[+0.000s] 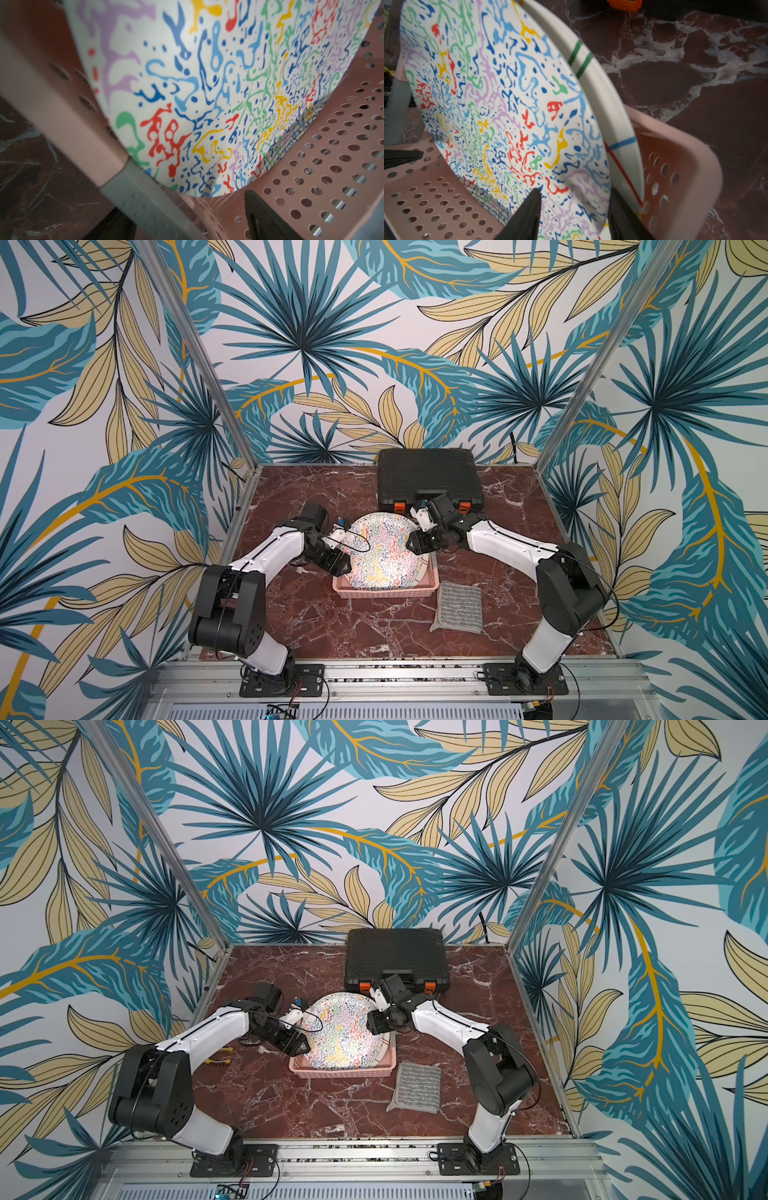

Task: Wipe the wet plate dry
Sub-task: Pick up the plate from the bin.

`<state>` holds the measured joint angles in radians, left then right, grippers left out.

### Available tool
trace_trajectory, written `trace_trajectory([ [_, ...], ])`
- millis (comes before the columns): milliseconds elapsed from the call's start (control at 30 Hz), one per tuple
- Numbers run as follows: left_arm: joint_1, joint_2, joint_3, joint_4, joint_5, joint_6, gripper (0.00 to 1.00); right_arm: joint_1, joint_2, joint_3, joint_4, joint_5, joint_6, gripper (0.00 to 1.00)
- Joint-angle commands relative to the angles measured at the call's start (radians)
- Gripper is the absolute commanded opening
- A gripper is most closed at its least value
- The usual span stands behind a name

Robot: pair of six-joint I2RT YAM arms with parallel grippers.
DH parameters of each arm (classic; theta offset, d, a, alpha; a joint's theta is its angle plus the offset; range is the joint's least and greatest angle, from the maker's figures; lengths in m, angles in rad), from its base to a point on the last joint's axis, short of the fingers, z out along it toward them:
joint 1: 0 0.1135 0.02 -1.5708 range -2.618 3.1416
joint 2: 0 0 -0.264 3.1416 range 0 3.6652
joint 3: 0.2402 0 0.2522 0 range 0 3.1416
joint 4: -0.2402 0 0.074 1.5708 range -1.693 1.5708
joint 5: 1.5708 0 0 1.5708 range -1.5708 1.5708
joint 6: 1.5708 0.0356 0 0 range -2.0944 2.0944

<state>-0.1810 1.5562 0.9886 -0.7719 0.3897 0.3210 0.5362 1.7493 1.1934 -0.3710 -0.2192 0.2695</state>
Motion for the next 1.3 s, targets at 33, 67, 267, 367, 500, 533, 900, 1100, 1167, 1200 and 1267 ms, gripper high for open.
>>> trace_trajectory([
  [33,-0.005,0.004,-0.011,0.022,0.009,-0.008,0.82,-0.021,-0.020,-0.051,0.069,-0.155,0.051,0.48],
  [67,-0.005,0.005,-0.012,0.023,0.009,-0.008,0.82,-0.027,-0.020,-0.058,0.084,-0.181,0.061,0.48],
  [267,-0.007,0.010,-0.014,0.026,0.012,-0.009,0.81,-0.060,-0.006,-0.084,0.185,-0.319,0.115,0.40],
  [367,-0.006,0.009,-0.013,0.028,0.010,-0.011,0.81,-0.062,0.010,-0.077,0.208,-0.367,0.131,0.33],
  [500,-0.006,0.005,-0.016,0.030,0.012,-0.011,0.81,-0.065,0.017,-0.075,0.233,-0.393,0.144,0.29],
  [533,-0.006,0.007,-0.015,0.030,0.014,-0.011,0.81,-0.067,0.019,-0.074,0.238,-0.398,0.148,0.28],
  [900,-0.010,0.001,-0.015,0.029,0.020,-0.013,0.81,-0.069,0.079,-0.068,0.324,-0.475,0.201,0.27],
  [1100,-0.012,0.002,-0.017,0.032,0.021,-0.012,0.81,-0.070,0.093,-0.057,0.373,-0.521,0.236,0.24],
  [1167,-0.012,0.001,-0.017,0.032,0.022,-0.013,0.81,-0.070,0.093,-0.050,0.375,-0.522,0.239,0.23],
  [1200,-0.013,0.001,-0.016,0.033,0.022,-0.014,0.81,-0.069,0.093,-0.047,0.375,-0.520,0.240,0.21],
  [1267,-0.014,-0.001,-0.017,0.033,0.021,-0.014,0.81,-0.069,0.092,-0.042,0.369,-0.507,0.240,0.17],
])
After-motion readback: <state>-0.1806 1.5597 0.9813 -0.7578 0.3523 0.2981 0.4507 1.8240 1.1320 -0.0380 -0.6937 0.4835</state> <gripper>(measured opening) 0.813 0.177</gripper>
